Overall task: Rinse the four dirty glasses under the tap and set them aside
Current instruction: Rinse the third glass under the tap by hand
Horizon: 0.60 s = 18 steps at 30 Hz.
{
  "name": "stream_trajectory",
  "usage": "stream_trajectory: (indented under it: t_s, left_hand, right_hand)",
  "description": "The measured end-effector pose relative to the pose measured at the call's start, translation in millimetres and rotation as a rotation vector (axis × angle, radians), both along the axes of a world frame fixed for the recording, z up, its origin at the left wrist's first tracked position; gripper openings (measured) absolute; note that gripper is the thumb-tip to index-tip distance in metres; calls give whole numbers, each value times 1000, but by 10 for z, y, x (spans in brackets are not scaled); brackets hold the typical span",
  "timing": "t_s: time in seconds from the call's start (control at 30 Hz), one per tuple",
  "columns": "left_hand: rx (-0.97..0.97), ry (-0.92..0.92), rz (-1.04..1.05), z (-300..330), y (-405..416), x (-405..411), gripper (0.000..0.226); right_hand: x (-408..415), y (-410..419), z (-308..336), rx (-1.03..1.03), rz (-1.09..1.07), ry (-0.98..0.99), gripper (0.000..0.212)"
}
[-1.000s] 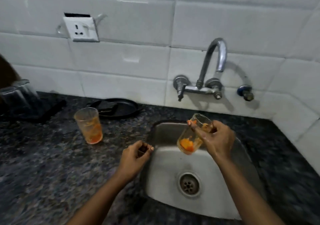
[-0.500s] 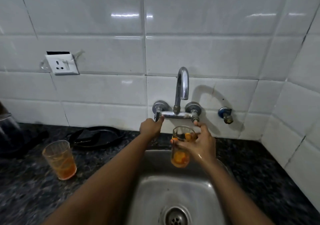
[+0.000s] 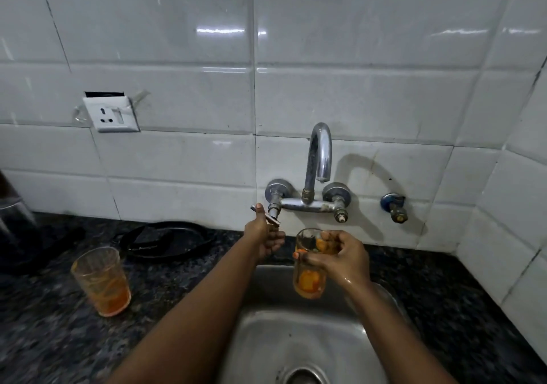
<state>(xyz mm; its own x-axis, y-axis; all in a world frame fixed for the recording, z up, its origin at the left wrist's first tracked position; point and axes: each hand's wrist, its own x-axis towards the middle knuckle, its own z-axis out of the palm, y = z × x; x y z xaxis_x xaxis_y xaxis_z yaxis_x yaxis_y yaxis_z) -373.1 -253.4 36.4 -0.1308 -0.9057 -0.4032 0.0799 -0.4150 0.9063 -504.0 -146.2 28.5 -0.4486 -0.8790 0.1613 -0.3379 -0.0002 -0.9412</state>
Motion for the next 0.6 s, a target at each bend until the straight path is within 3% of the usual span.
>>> stream_trajectory:
  t_s: [0.13,0.37,0.43,0.6]
  left_hand:
    - [0,-43,-119,-338,262,134,39]
    - [159,-194,-142,-1031,923,471,36]
    - [181,-215,-136,-1128,1072,531,36]
    - [191,-209,-141,-1220,1210,582,33]
  right_hand:
    - [-24,55,-47,-50,21,-69,47]
    - [-7,186,-366,-83,141,-154,58]
    - [7,214,-493,-59,182,-244,65]
    - [13,186,-784,-16,324,-593,59]
